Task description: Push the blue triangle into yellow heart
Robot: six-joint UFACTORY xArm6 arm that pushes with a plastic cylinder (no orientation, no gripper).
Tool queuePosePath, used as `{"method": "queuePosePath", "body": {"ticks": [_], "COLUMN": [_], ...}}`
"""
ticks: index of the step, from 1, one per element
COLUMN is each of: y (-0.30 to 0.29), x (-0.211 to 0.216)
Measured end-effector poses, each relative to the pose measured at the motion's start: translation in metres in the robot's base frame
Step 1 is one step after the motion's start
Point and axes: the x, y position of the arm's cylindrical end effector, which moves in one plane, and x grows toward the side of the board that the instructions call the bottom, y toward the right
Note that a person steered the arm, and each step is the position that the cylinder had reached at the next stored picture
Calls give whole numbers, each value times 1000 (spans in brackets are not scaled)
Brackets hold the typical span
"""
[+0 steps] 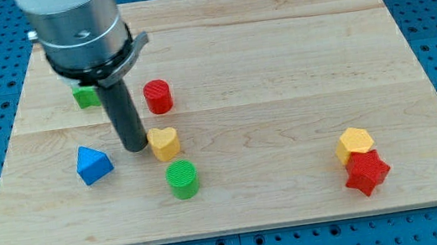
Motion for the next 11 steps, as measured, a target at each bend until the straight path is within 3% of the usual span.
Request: {"method": "queuePosePath", "body": {"ticks": [1, 2, 3, 4, 5, 6, 7, 10, 11], "y": [6, 32, 32, -22, -117, -120, -65, 22, 31], "x": [-36, 14, 18, -28, -28, 20, 33, 26, -5]}}
